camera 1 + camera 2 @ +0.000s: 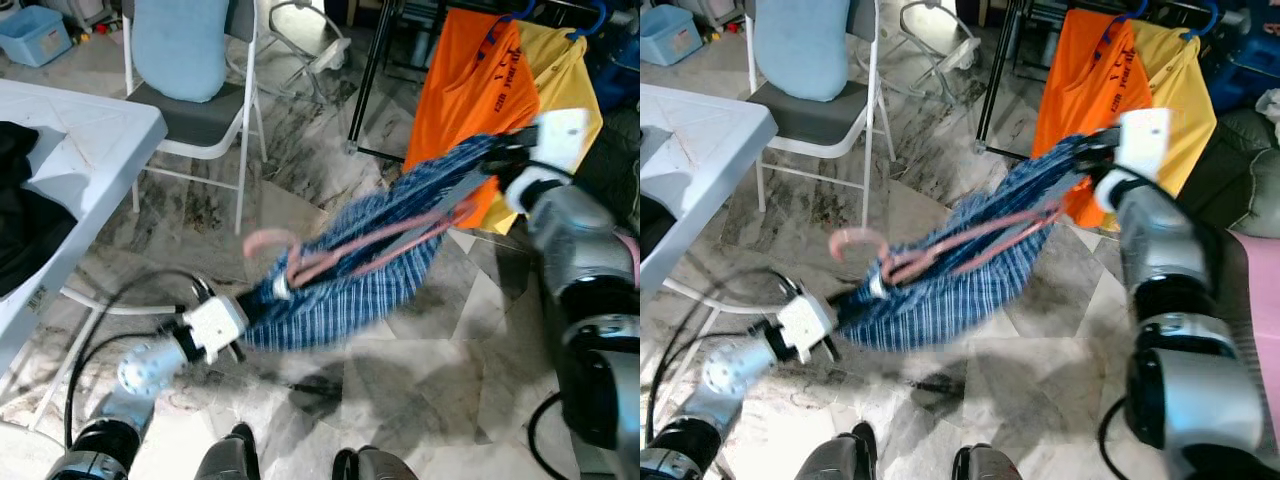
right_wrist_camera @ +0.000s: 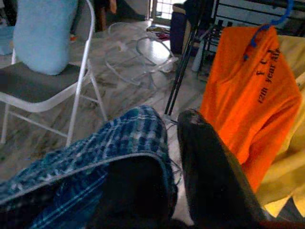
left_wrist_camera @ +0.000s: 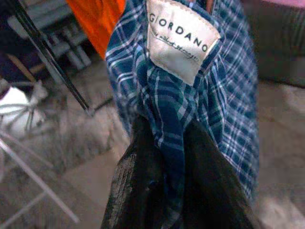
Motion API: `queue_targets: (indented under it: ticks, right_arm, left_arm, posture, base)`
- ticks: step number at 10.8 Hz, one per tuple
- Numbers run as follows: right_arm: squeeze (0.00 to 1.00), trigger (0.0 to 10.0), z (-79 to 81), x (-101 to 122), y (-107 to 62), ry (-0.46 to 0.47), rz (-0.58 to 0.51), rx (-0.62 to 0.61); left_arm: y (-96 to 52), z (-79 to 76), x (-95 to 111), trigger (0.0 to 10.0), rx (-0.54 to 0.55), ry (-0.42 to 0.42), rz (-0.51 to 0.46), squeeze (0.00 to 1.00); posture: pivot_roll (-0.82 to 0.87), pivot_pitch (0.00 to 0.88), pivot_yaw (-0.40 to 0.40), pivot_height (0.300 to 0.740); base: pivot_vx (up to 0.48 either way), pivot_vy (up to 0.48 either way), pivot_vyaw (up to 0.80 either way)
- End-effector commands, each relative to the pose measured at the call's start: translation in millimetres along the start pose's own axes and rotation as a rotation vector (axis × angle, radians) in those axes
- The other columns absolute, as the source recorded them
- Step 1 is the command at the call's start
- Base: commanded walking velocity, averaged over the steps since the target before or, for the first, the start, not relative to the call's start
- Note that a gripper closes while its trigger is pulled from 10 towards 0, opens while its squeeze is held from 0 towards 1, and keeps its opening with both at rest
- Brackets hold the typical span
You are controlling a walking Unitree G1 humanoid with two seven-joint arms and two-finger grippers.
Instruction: Hang hanger
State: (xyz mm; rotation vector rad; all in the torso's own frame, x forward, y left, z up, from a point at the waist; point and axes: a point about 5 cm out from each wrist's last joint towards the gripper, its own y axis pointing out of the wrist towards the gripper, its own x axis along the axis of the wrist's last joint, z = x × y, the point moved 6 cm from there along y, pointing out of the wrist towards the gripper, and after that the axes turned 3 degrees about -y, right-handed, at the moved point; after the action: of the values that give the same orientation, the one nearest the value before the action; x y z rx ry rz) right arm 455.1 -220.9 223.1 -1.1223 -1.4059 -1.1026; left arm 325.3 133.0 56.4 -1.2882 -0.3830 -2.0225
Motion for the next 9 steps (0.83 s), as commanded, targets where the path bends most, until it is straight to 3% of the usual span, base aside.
queue_targets:
  ticks: [1,2,4,5,7,9]
  right_arm:
    - [0.00,0.0,-8.2,21.6,-2.3,-0.030,-0.073,-0.030]
    - [0.00,0.0,-5.2,19.8,-4.5,-0.065,-0.076,-0.020]
    - [0.00,0.0,-18.5,10.5,-13.6,-0.071,-0.058,-0.063]
    - [0.00,0.0,-19.0,6.5,-17.8,-0.085,-0.051,-0.064]
    - [0.00,0.0,-10.7,10.0,-22.1,-0.100,-0.069,-0.054]
    - [0.00,0.0,6.2,10.9,-24.9,-0.028,-0.099,-0.038]
  left_arm:
    - [-5.5,-5.7,-23.2,0.0,0.009,-0.040,0.112,0.00]
    - [-4.0,3.8,-32.0,0.0,0.077,-0.064,0.167,0.00]
    - [-0.6,17.4,-44.6,0.0,0.172,-0.045,0.268,0.00]
    - [2.8,20.2,-43.9,0.0,0.208,-0.054,0.265,0.00]
    - [7.6,20.3,-53.1,0.0,0.229,-0.023,0.348,0.00]
    - [20.0,14.4,-53.8,0.0,0.241,-0.022,0.381,0.00]
  posture:
    - [-0.04,0.133,-0.086,0.740]
    - [-0.05,0.134,-0.067,0.740]
    - [-0.07,0.156,-0.062,0.740]
    - [-0.09,0.165,-0.049,0.740]
    - [-0.12,0.152,-0.021,0.740]
    - [-0.16,0.136,0.002,0.740]
  base:
    - [0.000,0.000,0.00]
    - [0.000,0.000,0.00]
    - [0.000,0.000,0.00]
    - [0.000,0.000,0.00]
    - [0.000,0.000,0.00]
    - [0.000,0.000,0.00]
